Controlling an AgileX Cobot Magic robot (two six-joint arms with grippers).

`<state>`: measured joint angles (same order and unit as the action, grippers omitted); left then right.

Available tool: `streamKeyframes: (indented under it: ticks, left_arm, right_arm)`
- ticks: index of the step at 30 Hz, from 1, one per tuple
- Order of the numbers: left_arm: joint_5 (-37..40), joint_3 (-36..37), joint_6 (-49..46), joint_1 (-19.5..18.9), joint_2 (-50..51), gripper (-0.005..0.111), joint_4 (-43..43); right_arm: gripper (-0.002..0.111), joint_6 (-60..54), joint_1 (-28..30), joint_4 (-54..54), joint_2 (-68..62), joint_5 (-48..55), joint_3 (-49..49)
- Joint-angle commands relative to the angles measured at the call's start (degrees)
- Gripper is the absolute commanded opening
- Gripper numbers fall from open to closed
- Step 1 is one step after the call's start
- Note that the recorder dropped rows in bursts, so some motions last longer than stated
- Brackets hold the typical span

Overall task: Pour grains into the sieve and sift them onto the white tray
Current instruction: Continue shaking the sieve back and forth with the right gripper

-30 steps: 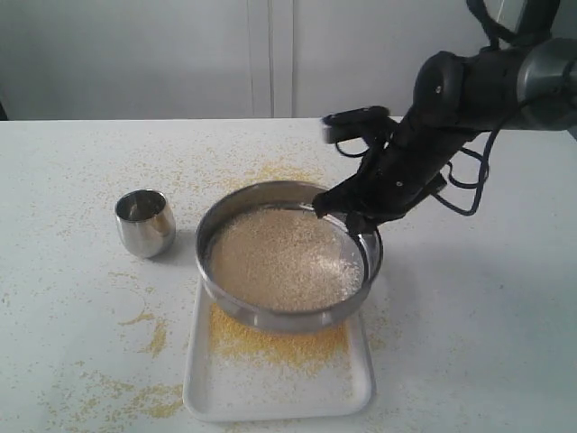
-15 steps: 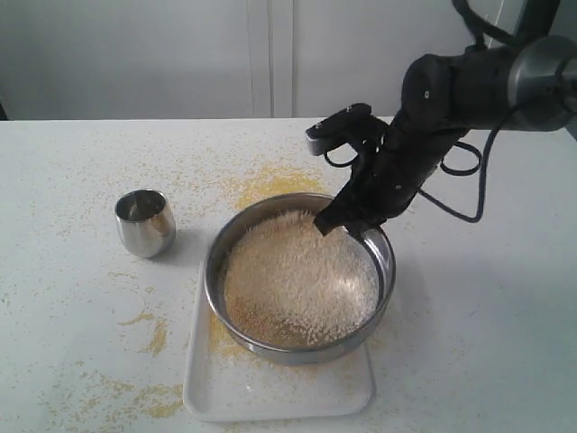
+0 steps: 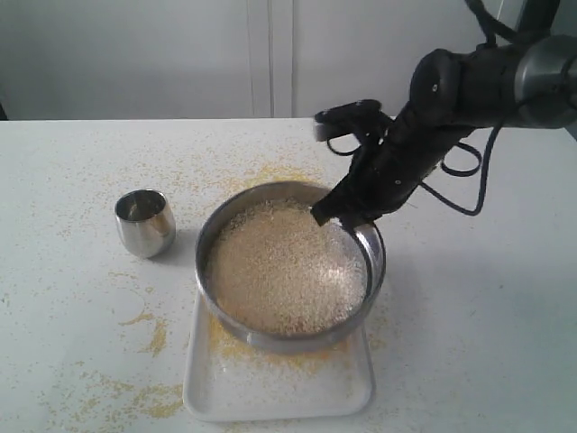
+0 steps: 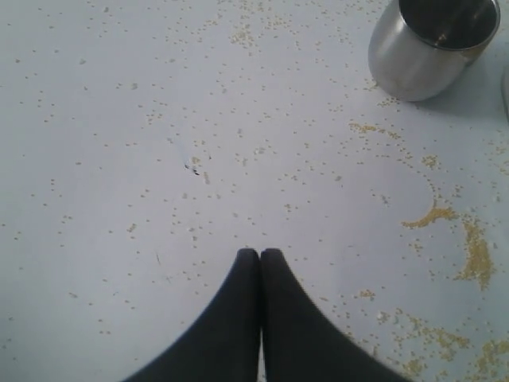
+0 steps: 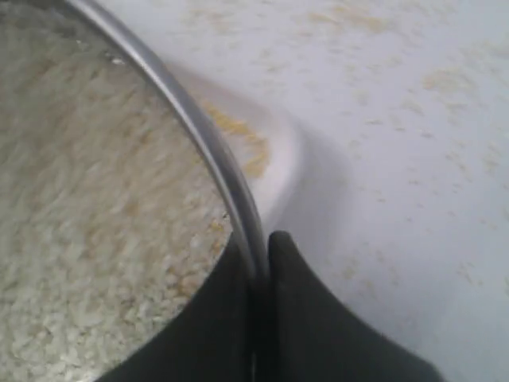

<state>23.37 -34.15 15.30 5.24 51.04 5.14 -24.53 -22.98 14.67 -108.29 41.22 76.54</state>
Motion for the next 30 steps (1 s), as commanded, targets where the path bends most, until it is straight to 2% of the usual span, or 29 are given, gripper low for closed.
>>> streamKeyframes:
  ticks: [1, 2, 5, 6, 7, 8, 10, 11, 12, 13, 14, 15, 16, 17, 18, 19, 20, 21, 22, 23, 24, 25, 27, 28, 29, 30]
  left_arm:
    - [0.3, 0.4, -0.1, -0.2, -0.4, 0.001, -0.4]
    - [0.3, 0.4, -0.1, -0.2, -0.4, 0.001, -0.4]
    - [0.3, 0.4, -0.1, -0.2, -0.4, 0.001, -0.4]
    - [0.3, 0.4, -0.1, -0.2, -0.4, 0.001, -0.4]
    - [0.3, 0.4, -0.1, -0.2, -0.4, 0.001, -0.4]
    - [0.3, 0.4, -0.1, -0.2, -0.4, 0.001, -0.4]
    - [0.3, 0.4, -0.1, -0.2, -0.4, 0.001, -0.4]
    - [0.3, 0.4, -0.1, -0.2, -0.4, 0.001, -0.4]
    - [0.3, 0.4, -0.1, -0.2, -0.4, 0.001, -0.4]
    - [0.3, 0.4, -0.1, -0.2, -0.4, 0.001, -0.4]
    - [0.3, 0.4, -0.1, -0.2, -0.4, 0.001, -0.4]
    - [0.3, 0.4, -0.1, -0.2, -0.4, 0.001, -0.4]
    - [0.3, 0.4, -0.1, -0.2, -0.4, 0.001, -0.4]
    - [0.3, 0.4, -0.1, -0.2, -0.4, 0.001, -0.4]
    - [0.3, 0.4, -0.1, -0.2, -0.4, 0.001, -0.4]
    - [0.3, 0.4, -0.1, -0.2, -0.4, 0.001, -0.4]
    - [0.3, 0.4, -0.1, -0.2, -0.4, 0.001, -0.4]
    - [0.3, 0.4, -0.1, -0.2, -0.4, 0.001, -0.4]
    - [0.3, 0.4, -0.1, -0.2, -0.4, 0.001, -0.4]
    - [0.3, 0.4, -0.1, -0.2, -0.4, 0.001, -0.4]
    - [0.3, 0.4, -0.1, -0.2, -0.4, 0.001, -0.4]
    - [0.3, 0.4, -0.1, -0.2, -0.4, 0.001, -0.4]
    - [0.3, 0.4, -0.1, -0.2, -0.4, 0.001, -0.4]
    - [0.3, 0.4, -0.1, -0.2, -0.4, 0.001, -0.4]
    - [0.3, 0.4, -0.1, -0.2, -0.4, 0.001, -0.4]
    - [0.3, 0.4, -0.1, -0.2, -0.4, 0.001, -0.4]
  right_arm:
    - [0.000, 20.1, 1.3, -1.0, 0.8, -3.0, 0.3]
    - [0.000, 23.9, 1.6, 0.8, 0.8, -3.8, 0.0]
    - [0.000, -6.8, -0.9, 5.9, 0.5, 3.3, 0.1]
    - [0.000, -12.2, -1.1, 4.0, 0.5, 5.6, 0.1]
    - [0.000, -8.1, -0.9, 0.5, 0.6, 4.2, 0.1]
    - [0.000, 3.8, 0.1, -3.0, 0.7, 0.9, 0.1]
    - [0.000, 27.8, 1.8, -3.3, 0.7, -2.9, 0.0]
    - [0.000, 23.9, 1.5, 0.8, 0.7, -2.9, 0.0]
    - [0.000, 11.6, 0.5, 4.8, 0.7, -1.8, 0.0]
    - [0.000, -13.6, -1.9, 7.5, 0.7, 5.5, 0.2]
    - [0.000, -14.5, -2.3, 4.8, 0.9, 6.4, 0.4]
    - [0.000, 9.7, -0.9, -5.3, 1.3, -0.2, 0.5]
    - [0.000, 21.9, 0.1, -7.0, 1.4, -2.7, 0.5]
    - [0.000, 23.4, 0.2, -1.3, 1.4, -5.0, 0.0]
    - [0.000, 11.2, -0.7, 2.5, 1.1, -3.7, 0.0]
    - [0.000, -11.4, -2.8, 5.2, 0.7, 3.2, 0.0]
    - [0.000, -12.2, -2.9, 2.7, 0.7, 4.3, 0.0]
    - [0.000, 7.2, -1.5, -4.3, 0.7, 0.7, 0.0]
    - [0.000, 22.4, 0.1, -3.5, 0.7, -1.2, 0.0]
    - [0.000, 17.6, -0.1, 1.9, 0.4, -1.2, 0.0]
    - [0.000, -1.1, -1.3, 6.1, 0.3, 2.9, 0.2]
    - [0.000, -9.2, -1.7, 4.6, 0.3, 5.5, 0.4]
    - [0.000, 18.7, 1.0, 1.6, 0.7, -0.6, 0.5]
    - [0.000, 18.6, 1.3, 6.1, 0.7, -2.2, 0.0]
    - [0.000, 2.6, -0.1, 11.5, 0.7, 0.8, 0.0]
    - [0.000, -14.0, -1.1, 11.3, 0.8, 7.4, 0.4]
